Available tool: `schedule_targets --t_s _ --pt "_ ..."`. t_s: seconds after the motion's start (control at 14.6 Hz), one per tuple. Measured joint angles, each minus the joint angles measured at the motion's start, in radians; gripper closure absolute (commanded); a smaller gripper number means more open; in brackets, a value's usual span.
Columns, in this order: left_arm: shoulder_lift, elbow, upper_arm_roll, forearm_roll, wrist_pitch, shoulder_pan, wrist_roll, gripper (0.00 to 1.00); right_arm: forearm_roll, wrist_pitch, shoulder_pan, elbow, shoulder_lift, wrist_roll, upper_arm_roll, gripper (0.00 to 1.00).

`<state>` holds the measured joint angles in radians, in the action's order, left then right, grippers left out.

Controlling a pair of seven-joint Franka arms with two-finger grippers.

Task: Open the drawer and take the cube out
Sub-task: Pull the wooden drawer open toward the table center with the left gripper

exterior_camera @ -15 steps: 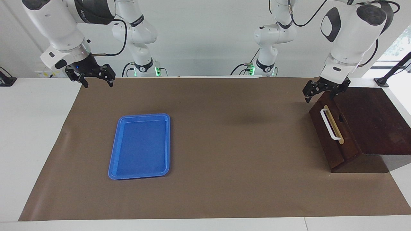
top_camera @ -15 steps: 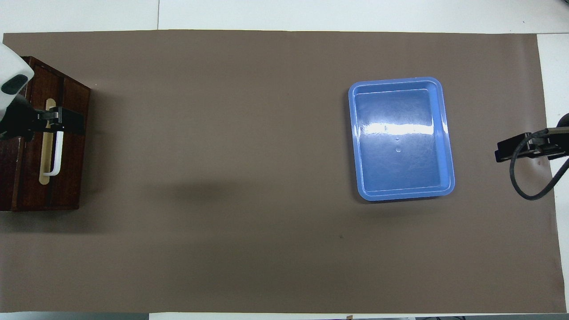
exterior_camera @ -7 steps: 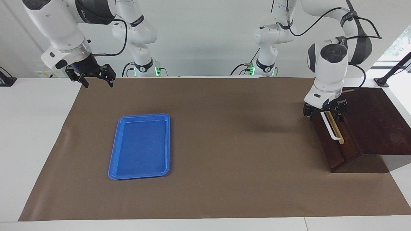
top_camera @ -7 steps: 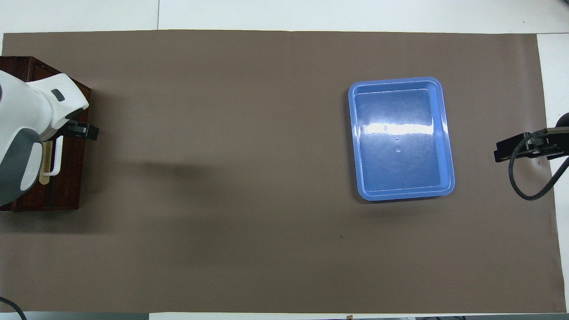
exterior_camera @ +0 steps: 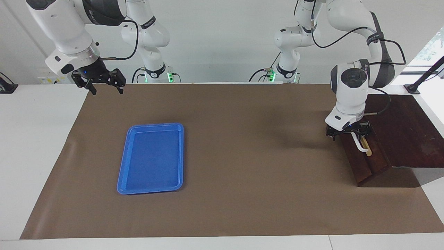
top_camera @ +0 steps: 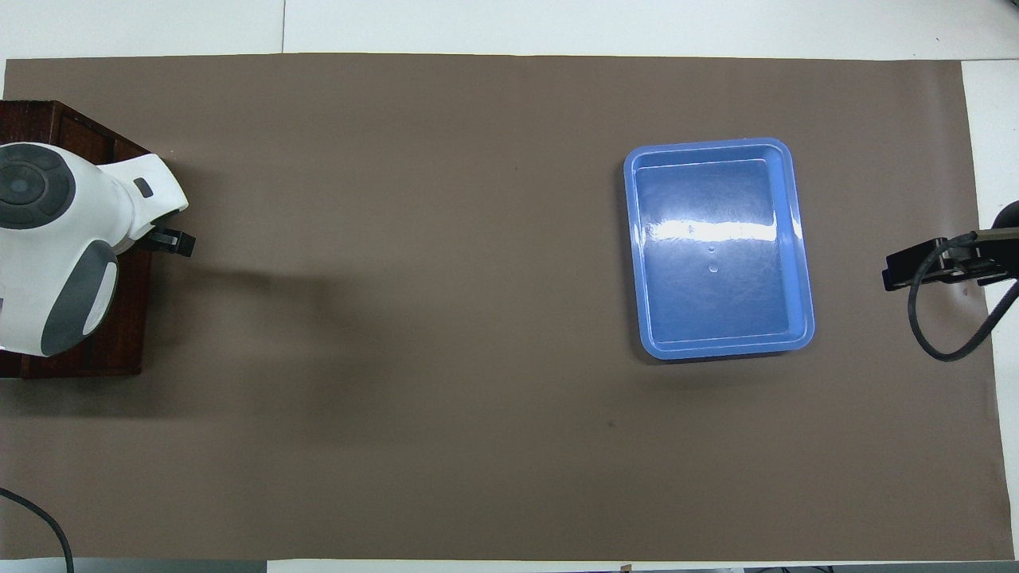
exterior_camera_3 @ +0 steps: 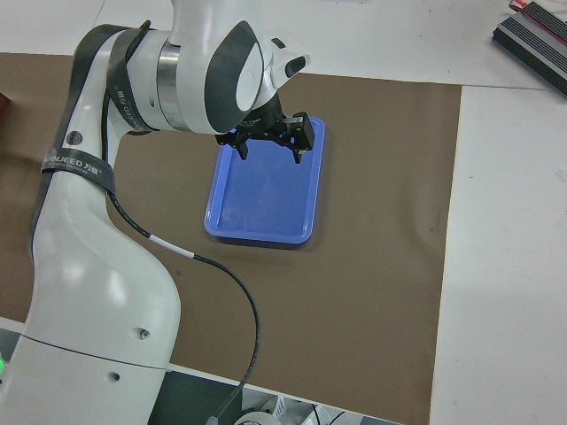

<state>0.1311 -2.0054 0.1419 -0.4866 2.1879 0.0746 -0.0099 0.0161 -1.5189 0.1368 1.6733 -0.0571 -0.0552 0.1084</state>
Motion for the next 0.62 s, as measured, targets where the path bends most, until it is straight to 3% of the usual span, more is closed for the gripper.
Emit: schedule_targets --t_s 0.62 --pt "0.007 -0.046 0.002 -0.061 0.079 0.033 0.006 0.00 0.000 0.000 0.000 0.000 0.000 0.000 0.000 0.00"
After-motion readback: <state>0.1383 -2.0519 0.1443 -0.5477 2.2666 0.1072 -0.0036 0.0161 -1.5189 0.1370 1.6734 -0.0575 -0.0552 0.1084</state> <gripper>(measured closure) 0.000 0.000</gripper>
